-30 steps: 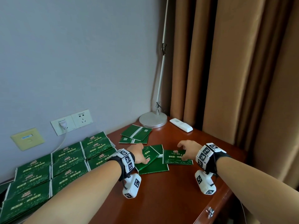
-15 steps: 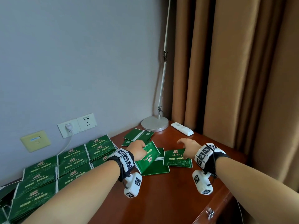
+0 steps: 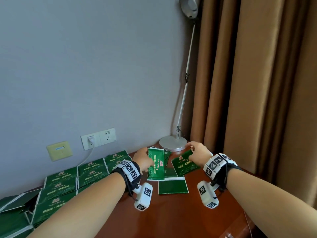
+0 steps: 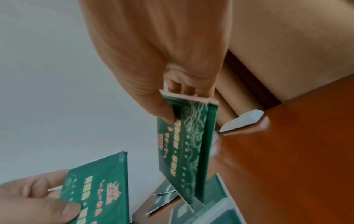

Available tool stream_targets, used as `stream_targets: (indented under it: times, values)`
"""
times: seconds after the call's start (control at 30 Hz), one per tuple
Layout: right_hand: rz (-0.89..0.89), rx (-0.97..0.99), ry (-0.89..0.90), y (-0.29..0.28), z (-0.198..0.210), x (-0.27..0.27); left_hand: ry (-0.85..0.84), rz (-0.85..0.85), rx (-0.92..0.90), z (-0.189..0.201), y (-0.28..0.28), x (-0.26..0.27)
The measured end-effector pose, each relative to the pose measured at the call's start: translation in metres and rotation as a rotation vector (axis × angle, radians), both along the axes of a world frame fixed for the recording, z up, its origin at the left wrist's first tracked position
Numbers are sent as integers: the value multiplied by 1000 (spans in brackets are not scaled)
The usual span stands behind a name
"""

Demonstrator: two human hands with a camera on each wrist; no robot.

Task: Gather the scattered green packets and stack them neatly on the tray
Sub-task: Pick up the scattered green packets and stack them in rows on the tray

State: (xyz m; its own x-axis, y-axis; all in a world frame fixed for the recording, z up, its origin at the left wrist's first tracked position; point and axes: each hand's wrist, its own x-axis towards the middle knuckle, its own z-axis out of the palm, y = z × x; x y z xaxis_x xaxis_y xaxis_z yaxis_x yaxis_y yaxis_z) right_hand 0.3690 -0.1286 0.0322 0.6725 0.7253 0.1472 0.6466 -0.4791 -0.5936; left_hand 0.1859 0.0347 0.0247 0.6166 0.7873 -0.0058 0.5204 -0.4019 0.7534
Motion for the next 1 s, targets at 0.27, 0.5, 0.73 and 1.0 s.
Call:
stream_targets:
  times: [0.27,0.5,0.73,1.0]
  values:
    - [81,151,64,54,24,-46,-250,129,-211,19,25,-56]
    - [212,207,108,114,27,-88,-381,290,-319,21,60,-110]
    - [228,278,206,174,19,-107,-396,502,-197,13,103,-157]
    - [227,274,306,243,3,-112,-564,631,-282,5,155,-195]
